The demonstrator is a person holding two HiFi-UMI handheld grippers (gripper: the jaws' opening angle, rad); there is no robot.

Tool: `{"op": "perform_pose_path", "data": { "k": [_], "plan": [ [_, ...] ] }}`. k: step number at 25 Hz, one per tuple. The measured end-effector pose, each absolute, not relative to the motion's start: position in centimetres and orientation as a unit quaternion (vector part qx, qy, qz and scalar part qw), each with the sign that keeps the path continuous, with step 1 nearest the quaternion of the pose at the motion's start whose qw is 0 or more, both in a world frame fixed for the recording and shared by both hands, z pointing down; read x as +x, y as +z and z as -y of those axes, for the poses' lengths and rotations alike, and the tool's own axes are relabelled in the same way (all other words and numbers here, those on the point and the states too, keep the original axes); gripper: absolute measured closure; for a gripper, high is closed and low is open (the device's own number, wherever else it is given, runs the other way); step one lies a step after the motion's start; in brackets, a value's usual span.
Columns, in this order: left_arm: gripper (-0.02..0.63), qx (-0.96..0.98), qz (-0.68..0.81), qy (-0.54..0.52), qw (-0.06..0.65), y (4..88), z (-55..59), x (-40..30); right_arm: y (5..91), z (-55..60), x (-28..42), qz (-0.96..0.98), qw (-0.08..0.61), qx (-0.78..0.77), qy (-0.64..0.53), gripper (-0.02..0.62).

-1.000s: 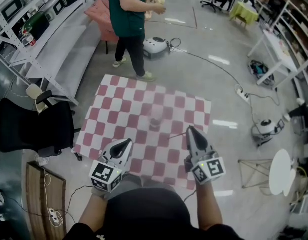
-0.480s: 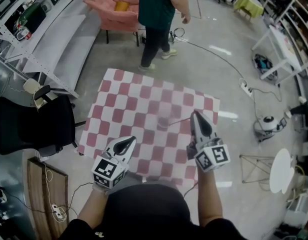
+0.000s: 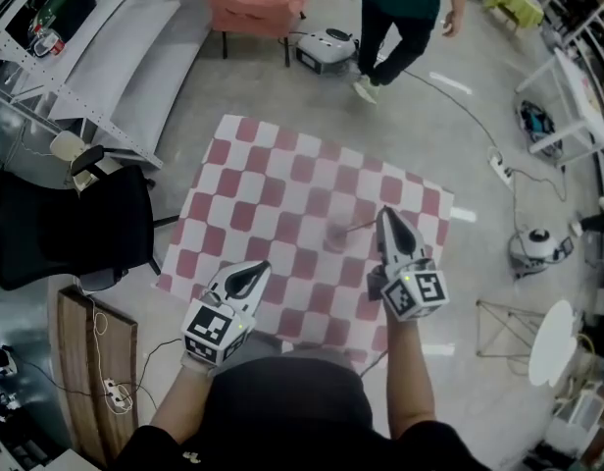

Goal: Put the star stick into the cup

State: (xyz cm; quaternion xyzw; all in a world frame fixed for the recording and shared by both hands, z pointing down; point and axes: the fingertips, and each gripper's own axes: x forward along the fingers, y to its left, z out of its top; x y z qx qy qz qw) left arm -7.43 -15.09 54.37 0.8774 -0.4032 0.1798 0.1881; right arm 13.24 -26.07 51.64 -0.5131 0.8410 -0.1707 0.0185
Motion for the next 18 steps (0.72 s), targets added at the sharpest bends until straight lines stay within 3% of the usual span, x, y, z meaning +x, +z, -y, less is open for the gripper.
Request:
{"op": "perform_pose_path", "data": {
  "k": [18],
  "plan": [
    [0.565, 0.861, 0.419, 0.192, 0.214, 55.9, 14.9, -8.8, 58.6, 27.8, 11.2, -0.834, -0.021, -0.509, -0.21, 0.568]
  ]
}}
